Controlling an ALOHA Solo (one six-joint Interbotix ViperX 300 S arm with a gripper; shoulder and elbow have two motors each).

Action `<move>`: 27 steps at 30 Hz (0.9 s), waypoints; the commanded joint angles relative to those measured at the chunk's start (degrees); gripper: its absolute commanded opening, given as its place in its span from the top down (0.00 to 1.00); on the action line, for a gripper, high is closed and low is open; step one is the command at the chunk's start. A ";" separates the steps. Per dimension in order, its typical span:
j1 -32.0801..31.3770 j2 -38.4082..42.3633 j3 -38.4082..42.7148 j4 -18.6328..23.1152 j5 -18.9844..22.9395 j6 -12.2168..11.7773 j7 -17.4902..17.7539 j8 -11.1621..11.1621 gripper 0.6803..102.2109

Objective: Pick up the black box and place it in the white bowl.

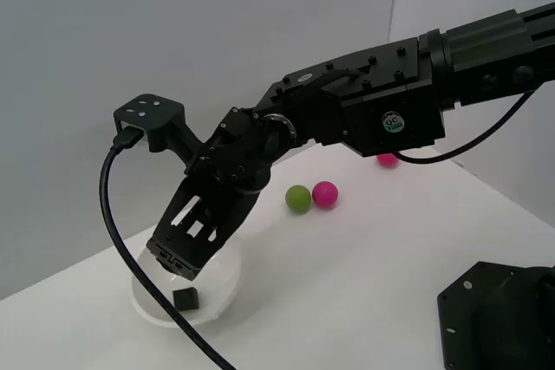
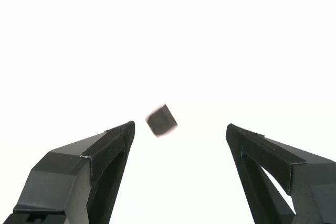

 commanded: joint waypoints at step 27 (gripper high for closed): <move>16.17 22.32 22.68 16.17 15.73 2.11 0.44 1.14 0.45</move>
